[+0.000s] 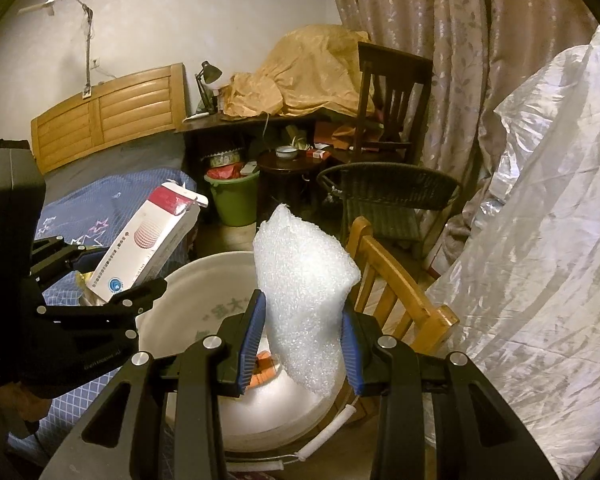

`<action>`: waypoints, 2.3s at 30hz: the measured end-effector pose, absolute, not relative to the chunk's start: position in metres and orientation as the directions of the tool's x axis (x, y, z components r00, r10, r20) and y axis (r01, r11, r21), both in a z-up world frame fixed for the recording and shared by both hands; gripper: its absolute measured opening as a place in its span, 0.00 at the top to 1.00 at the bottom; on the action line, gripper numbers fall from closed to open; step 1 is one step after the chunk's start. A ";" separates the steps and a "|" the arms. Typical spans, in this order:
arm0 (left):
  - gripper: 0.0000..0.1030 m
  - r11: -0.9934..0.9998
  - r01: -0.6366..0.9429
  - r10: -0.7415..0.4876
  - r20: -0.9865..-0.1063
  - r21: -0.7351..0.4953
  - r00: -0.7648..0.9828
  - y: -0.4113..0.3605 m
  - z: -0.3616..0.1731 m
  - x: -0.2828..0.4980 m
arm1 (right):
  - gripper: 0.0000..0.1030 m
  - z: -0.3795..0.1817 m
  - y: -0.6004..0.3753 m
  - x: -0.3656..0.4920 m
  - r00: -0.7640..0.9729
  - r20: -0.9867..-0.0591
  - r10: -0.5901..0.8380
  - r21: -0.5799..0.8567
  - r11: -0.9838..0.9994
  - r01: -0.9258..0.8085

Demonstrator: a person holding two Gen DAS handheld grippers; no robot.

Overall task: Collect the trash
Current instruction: 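Open both tools over the bucket to drop bubble wrap and medicine box, then return both tools to the trash pile on the bed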

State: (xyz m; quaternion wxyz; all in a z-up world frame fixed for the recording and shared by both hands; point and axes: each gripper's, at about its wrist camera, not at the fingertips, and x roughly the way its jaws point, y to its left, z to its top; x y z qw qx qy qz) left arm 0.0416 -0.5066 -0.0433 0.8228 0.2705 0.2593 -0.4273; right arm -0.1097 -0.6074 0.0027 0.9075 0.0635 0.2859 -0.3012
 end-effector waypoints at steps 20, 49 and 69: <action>0.36 0.506 0.845 -0.554 -0.685 0.174 0.473 -0.511 -0.057 0.055 | 0.55 -0.007 -0.610 -0.090 0.670 -0.564 -0.482 -0.037 0.826 0.563; 0.26 0.720 0.661 -0.455 -0.577 0.210 0.678 -0.411 -0.058 0.063 | 0.54 -0.011 -0.548 -0.119 0.752 -0.289 -0.593 0.004 0.784 0.620; 0.19 0.975 0.194 -0.101 -0.568 0.106 0.817 -0.139 -0.052 0.112 | 0.33 -0.071 -0.373 -0.035 0.876 -0.377 -0.302 0.029 0.941 0.337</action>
